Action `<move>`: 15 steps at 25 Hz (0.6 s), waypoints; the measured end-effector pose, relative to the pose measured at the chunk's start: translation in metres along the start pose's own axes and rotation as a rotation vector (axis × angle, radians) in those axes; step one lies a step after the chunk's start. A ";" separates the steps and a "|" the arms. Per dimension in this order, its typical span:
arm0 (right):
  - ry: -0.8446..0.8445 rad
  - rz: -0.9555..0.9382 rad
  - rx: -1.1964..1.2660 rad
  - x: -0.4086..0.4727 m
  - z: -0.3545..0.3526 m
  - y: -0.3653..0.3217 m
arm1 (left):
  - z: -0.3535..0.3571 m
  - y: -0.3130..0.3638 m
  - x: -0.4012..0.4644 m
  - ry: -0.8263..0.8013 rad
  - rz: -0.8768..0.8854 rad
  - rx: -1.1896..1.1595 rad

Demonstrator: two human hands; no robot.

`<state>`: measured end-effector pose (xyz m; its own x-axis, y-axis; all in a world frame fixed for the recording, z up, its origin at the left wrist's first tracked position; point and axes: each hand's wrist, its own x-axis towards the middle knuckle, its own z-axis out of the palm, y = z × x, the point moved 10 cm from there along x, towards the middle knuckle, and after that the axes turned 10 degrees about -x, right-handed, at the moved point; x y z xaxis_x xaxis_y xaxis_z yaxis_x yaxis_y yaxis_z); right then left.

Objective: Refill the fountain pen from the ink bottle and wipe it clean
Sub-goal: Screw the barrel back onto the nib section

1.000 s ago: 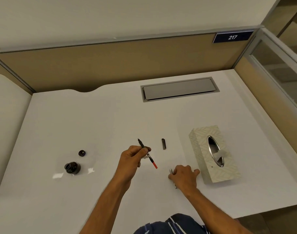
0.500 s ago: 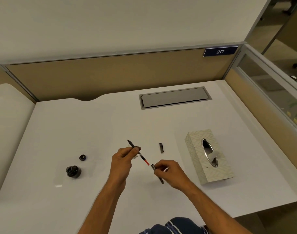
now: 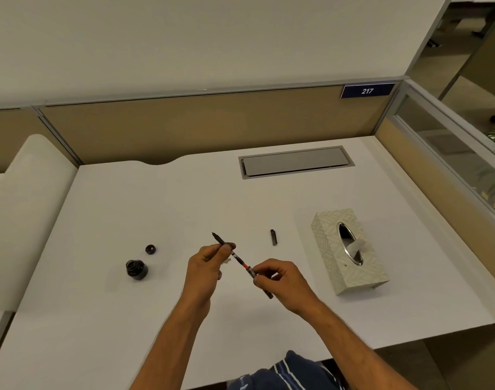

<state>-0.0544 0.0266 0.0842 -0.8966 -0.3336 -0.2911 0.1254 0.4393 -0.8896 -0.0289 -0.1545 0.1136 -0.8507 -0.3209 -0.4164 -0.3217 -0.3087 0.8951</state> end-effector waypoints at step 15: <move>0.053 -0.023 0.106 -0.014 0.005 -0.030 | 0.004 0.002 -0.018 -0.106 0.040 0.074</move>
<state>-0.0438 0.0139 0.1132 -0.9206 -0.2966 -0.2542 0.1468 0.3403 -0.9288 -0.0158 -0.1461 0.1232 -0.9013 -0.2337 -0.3648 -0.3135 -0.2293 0.9215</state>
